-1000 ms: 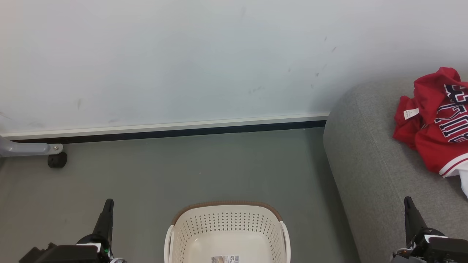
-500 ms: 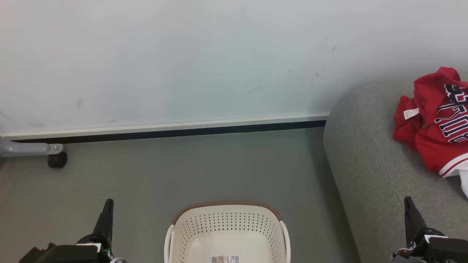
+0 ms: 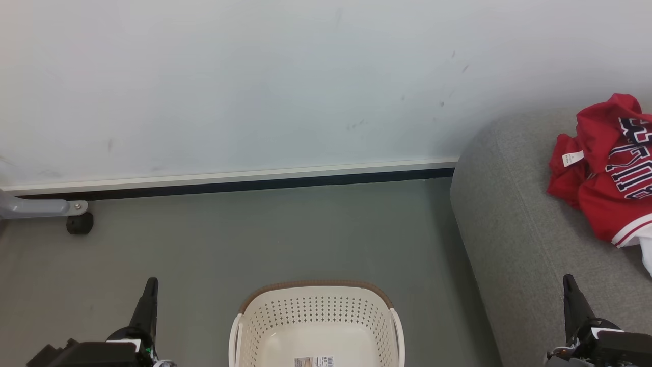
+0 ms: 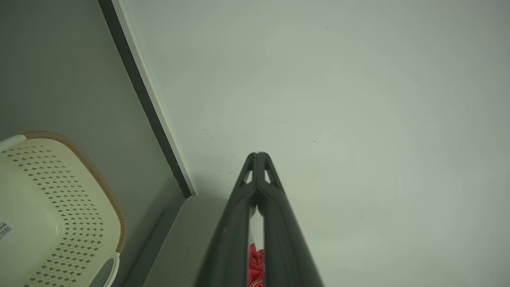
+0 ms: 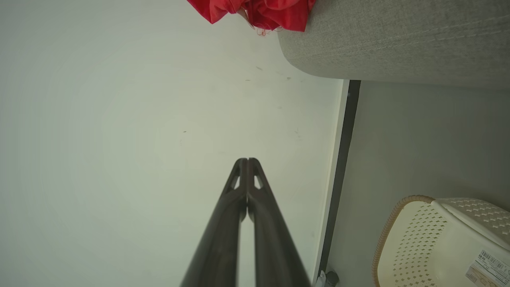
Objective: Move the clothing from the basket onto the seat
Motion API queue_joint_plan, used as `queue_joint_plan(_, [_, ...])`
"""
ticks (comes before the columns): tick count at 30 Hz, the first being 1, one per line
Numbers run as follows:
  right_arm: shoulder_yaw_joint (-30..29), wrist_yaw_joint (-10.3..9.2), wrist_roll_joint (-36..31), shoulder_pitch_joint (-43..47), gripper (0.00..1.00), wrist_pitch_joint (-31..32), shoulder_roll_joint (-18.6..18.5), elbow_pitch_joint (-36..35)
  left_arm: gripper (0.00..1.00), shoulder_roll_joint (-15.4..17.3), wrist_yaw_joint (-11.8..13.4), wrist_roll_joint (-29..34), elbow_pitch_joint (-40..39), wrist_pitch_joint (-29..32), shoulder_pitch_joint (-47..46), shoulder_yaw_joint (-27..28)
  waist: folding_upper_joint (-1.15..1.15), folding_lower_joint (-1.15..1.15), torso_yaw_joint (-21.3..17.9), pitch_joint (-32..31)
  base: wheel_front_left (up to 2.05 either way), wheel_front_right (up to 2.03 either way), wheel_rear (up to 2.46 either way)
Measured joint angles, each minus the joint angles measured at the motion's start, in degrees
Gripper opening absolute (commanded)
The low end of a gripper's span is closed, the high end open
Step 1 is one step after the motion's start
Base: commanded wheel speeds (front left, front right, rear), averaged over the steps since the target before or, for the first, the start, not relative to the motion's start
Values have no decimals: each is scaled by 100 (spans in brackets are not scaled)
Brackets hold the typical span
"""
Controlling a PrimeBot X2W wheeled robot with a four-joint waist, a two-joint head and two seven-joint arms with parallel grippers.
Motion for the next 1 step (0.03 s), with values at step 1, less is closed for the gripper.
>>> queue_joint_plan(1, [0, 0, 0, 0, 0, 0, 0, 0, 0, 0, 0, 0, 0, 0, 0, 0, 0, 0, 0, 0, 0, 0, 0])
